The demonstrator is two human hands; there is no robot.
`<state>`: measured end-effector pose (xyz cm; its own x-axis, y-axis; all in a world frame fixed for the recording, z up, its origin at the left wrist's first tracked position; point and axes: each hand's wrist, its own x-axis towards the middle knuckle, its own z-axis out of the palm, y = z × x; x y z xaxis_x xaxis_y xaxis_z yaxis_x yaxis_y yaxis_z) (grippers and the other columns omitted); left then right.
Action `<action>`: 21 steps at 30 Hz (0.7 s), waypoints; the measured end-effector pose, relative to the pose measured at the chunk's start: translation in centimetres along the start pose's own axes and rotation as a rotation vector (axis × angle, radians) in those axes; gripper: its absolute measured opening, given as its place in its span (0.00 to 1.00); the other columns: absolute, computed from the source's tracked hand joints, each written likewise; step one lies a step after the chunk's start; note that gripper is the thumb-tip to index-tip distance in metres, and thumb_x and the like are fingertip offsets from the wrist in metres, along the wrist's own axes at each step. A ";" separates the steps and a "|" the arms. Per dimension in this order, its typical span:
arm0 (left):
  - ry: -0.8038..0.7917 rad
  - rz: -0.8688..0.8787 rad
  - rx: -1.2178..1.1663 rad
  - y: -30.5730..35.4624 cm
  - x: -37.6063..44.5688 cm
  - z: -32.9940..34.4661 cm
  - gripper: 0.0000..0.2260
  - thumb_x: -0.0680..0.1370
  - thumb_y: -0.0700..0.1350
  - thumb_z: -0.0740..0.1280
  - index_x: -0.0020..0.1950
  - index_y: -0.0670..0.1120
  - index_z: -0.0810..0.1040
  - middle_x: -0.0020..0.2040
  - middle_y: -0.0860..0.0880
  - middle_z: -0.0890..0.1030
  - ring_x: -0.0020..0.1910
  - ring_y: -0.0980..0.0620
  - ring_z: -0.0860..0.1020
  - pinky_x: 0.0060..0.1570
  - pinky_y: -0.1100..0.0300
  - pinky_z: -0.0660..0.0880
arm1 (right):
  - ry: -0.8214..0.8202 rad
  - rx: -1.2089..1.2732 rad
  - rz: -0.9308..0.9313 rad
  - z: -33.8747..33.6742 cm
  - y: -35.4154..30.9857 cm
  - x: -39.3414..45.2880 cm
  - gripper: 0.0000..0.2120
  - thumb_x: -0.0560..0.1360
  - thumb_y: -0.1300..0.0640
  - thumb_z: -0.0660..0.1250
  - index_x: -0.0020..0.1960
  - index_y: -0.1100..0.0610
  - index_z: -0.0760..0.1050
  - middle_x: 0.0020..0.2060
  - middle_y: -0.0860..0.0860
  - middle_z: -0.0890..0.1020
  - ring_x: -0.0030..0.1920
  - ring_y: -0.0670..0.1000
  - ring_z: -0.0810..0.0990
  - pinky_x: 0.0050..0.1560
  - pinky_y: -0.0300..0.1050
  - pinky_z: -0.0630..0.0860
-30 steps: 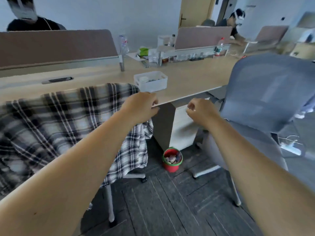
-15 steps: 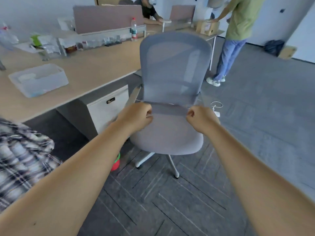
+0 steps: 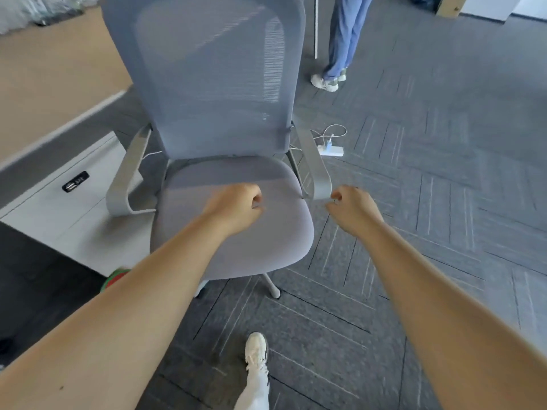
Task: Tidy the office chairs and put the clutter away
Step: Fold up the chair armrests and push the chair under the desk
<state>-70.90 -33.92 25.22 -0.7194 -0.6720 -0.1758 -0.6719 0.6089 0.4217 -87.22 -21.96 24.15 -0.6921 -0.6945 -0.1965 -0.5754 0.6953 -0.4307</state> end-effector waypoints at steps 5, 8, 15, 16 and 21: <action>-0.079 -0.040 -0.011 -1.7 10.6 2.3 0.10 0.77 0.45 0.63 0.55 0.42 0.77 0.57 0.43 0.80 0.57 0.42 0.76 0.54 0.56 0.72 | -0.061 0.065 0.091 2.6 0.4 10.3 0.21 0.77 0.57 0.61 0.68 0.62 0.66 0.67 0.60 0.69 0.60 0.61 0.73 0.52 0.50 0.72; -0.121 -0.068 -0.022 -2.9 15.8 4.0 0.10 0.77 0.46 0.63 0.55 0.42 0.77 0.57 0.44 0.80 0.57 0.43 0.76 0.55 0.54 0.73 | -0.089 0.108 0.173 4.5 1.2 15.4 0.24 0.76 0.56 0.62 0.70 0.62 0.63 0.68 0.60 0.66 0.64 0.62 0.70 0.60 0.56 0.72; -0.241 -0.145 -0.032 -4.5 21.0 8.1 0.11 0.77 0.46 0.63 0.56 0.43 0.76 0.57 0.45 0.79 0.58 0.43 0.75 0.55 0.55 0.72 | -0.164 0.314 0.358 7.8 3.6 20.7 0.23 0.77 0.58 0.61 0.68 0.62 0.59 0.62 0.61 0.73 0.47 0.56 0.71 0.43 0.44 0.67; -0.249 -0.156 -0.029 -4.4 21.0 8.4 0.11 0.77 0.46 0.63 0.56 0.43 0.75 0.57 0.45 0.79 0.58 0.44 0.75 0.55 0.55 0.72 | -0.165 0.321 0.358 7.9 3.8 20.8 0.22 0.77 0.59 0.61 0.68 0.63 0.59 0.62 0.61 0.73 0.46 0.55 0.70 0.43 0.44 0.66; -0.237 -0.180 -0.039 -3.3 19.8 8.3 0.11 0.77 0.46 0.63 0.57 0.43 0.75 0.57 0.44 0.80 0.58 0.44 0.76 0.57 0.53 0.73 | -0.210 0.370 0.353 8.1 4.1 19.6 0.20 0.77 0.61 0.59 0.66 0.64 0.59 0.50 0.56 0.70 0.46 0.55 0.69 0.39 0.45 0.67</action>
<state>-84.39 -45.78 12.98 -0.6134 -0.6479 -0.4517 -0.7884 0.4690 0.3980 -99.61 -34.21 11.43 -0.6917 -0.4789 -0.5405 -0.1058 0.8076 -0.5802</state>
